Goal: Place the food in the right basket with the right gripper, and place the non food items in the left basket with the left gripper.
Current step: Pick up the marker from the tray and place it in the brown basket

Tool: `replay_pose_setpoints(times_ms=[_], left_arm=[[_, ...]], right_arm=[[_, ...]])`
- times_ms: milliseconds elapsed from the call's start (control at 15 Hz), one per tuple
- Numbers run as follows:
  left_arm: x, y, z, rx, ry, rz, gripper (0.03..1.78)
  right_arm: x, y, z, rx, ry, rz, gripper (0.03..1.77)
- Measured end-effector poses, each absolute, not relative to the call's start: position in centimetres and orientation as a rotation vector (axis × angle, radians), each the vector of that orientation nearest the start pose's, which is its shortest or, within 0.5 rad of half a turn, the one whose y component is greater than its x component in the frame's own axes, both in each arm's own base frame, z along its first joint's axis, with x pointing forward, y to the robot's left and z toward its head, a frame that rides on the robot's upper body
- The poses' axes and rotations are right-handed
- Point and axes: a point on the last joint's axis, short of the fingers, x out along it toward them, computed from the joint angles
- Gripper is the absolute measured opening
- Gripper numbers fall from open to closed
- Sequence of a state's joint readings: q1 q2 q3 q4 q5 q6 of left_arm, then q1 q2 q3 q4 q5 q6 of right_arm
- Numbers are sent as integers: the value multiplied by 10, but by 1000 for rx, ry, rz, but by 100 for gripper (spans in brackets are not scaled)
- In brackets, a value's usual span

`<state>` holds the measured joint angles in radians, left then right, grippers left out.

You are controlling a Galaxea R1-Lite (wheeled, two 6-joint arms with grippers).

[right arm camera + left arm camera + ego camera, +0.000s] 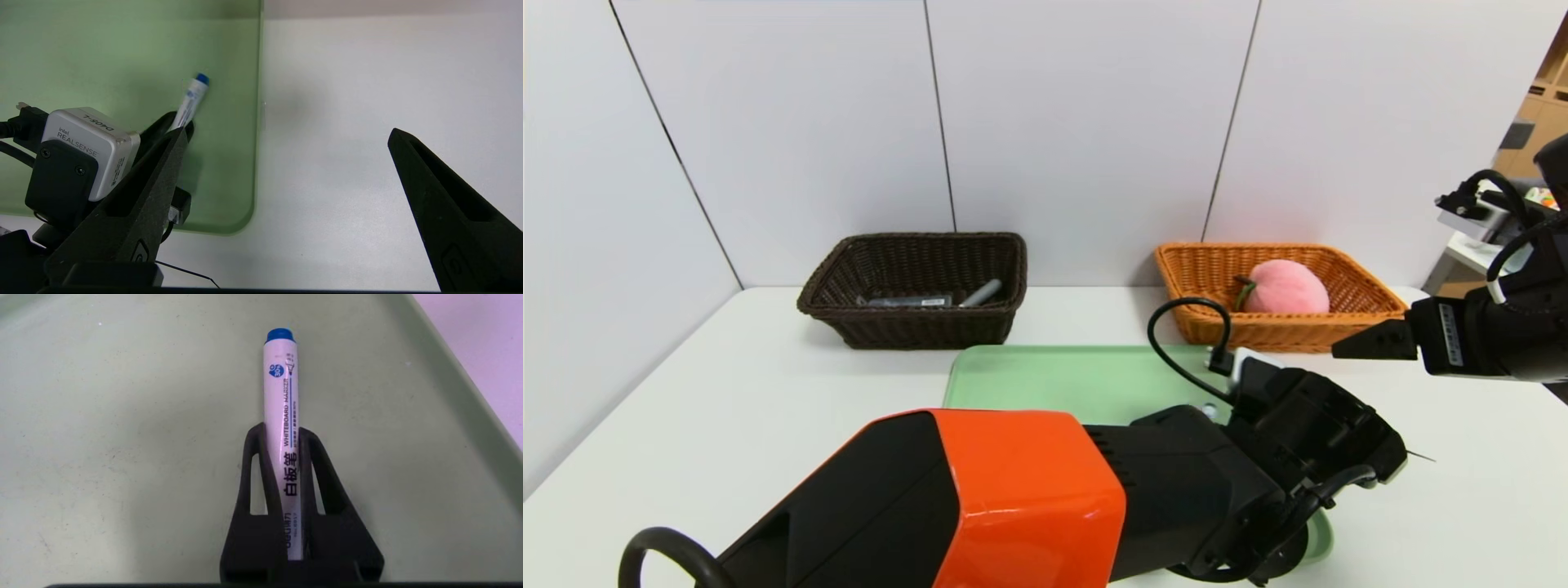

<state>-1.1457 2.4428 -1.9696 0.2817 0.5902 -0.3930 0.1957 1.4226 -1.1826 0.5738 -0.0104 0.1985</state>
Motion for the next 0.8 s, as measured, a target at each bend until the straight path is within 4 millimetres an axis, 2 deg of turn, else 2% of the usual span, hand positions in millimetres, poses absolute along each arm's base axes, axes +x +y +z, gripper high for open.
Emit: replay_pose_setpoints(times_ms=[333, 467, 600, 800], left_arm=[[214, -442, 114, 208, 582, -418, 16], [213, -438, 123, 203, 578, -417, 16], [216, -428, 145, 189, 562, -410, 16], [233, -393, 190, 163, 541, -367, 16]], right_arm=[[209, 41, 255, 103, 820, 95, 170], [208, 41, 255, 105, 818, 93, 170], [208, 40, 256, 108, 813, 89, 170], [209, 40, 259, 112, 790, 91, 170]])
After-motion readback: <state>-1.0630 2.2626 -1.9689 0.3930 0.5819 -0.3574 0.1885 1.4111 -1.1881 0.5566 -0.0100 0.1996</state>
